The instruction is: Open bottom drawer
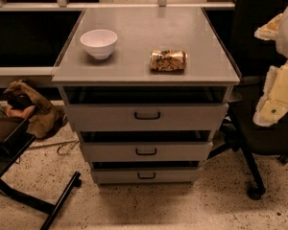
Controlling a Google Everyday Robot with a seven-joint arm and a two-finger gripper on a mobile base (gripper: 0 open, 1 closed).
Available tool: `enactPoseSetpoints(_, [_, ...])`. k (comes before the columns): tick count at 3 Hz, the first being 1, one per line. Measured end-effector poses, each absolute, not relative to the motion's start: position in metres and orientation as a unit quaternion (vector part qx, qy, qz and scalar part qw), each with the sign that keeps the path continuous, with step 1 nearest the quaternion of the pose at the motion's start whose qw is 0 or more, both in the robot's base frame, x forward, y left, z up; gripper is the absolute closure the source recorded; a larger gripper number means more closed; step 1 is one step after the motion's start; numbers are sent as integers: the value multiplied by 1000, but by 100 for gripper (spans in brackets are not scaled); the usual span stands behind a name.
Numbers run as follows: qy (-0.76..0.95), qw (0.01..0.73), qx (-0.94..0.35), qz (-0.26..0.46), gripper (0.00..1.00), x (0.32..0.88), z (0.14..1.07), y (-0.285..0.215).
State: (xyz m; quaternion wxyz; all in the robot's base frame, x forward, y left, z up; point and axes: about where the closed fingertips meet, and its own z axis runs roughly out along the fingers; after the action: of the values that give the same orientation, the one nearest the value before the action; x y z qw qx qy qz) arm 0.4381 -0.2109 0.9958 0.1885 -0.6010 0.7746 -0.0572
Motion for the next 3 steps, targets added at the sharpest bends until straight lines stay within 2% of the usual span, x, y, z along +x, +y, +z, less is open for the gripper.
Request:
enactPoseSetpoints(2, [789,192,-582,-33,0,434,965,-208])
enactPoseSetpoints(3, [803,197,-562,16,0,421,904,-189])
